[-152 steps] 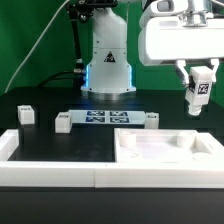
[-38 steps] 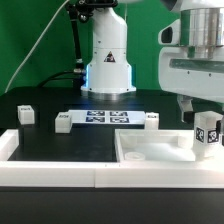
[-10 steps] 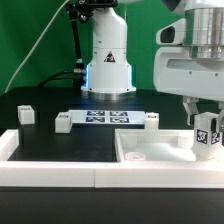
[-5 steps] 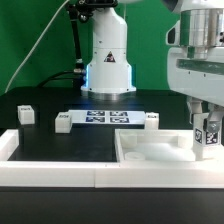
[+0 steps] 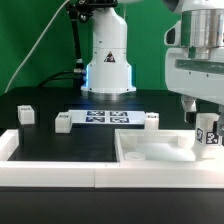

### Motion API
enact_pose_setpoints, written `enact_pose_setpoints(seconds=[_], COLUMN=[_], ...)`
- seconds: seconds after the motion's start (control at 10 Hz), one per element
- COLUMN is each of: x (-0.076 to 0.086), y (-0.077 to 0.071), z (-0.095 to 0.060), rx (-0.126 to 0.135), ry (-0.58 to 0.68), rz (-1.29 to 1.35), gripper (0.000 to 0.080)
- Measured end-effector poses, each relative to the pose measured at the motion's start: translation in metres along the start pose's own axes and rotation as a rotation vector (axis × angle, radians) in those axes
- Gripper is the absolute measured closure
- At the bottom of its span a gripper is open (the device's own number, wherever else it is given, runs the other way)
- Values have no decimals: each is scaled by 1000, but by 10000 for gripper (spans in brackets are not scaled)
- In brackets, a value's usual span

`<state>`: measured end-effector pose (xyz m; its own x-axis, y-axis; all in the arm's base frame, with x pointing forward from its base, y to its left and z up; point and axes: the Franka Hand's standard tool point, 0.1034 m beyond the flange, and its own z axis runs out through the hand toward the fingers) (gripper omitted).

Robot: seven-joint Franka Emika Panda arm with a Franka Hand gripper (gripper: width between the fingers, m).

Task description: Assemble one leg

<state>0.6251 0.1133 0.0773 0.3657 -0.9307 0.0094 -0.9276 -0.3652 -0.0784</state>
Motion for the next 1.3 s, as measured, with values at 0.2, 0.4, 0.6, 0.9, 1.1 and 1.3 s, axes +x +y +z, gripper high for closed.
enact_pose_setpoints(seconds=[0.2, 0.4, 0.6, 0.9, 1.1, 1.3], x=[-2, -1, -2, -7, -6, -5], y=[-2, -2, -2, -7, -8, -8], z=[-1, -1, 0, -1, -4, -4], rx=[1, -1, -2, 9, 10, 8], ry=[-3, 2, 4, 11, 28, 28], rz=[-213, -514, -710, -1025, -1183, -1222], gripper=[151, 150, 150, 150, 150, 245])
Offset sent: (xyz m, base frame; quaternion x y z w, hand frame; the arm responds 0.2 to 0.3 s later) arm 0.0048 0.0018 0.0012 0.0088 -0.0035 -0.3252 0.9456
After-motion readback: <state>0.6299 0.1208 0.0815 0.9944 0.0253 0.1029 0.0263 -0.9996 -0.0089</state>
